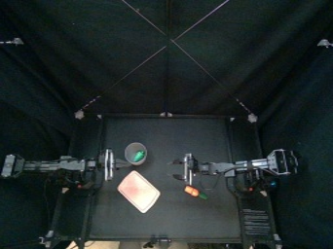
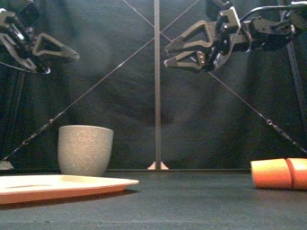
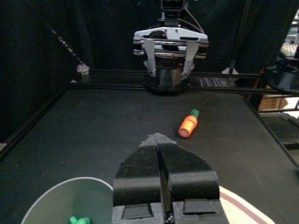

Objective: Pick the green grapes then place it in the grey bowl
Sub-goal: Drop green grapes in the grey bowl and return to neutral

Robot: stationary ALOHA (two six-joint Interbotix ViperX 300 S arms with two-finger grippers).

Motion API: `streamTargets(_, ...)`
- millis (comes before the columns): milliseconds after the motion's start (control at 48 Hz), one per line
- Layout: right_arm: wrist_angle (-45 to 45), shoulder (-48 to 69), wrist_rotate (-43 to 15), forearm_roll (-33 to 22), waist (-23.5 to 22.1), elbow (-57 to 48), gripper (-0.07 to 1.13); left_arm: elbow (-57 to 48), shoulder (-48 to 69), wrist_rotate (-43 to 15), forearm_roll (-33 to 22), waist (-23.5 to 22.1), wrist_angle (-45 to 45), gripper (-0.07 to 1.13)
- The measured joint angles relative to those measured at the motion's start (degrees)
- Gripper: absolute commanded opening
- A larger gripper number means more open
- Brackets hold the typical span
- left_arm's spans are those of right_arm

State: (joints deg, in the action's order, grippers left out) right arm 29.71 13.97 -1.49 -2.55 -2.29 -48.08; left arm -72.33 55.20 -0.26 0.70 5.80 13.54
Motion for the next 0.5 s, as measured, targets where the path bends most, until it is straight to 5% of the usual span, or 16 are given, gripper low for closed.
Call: streamTargets(500,0.09,0.0,0.09,-0.09,-0.44,-0.18,0.91,-0.7,0.0,0.0,-0.09,0.09,0.0,0.09)
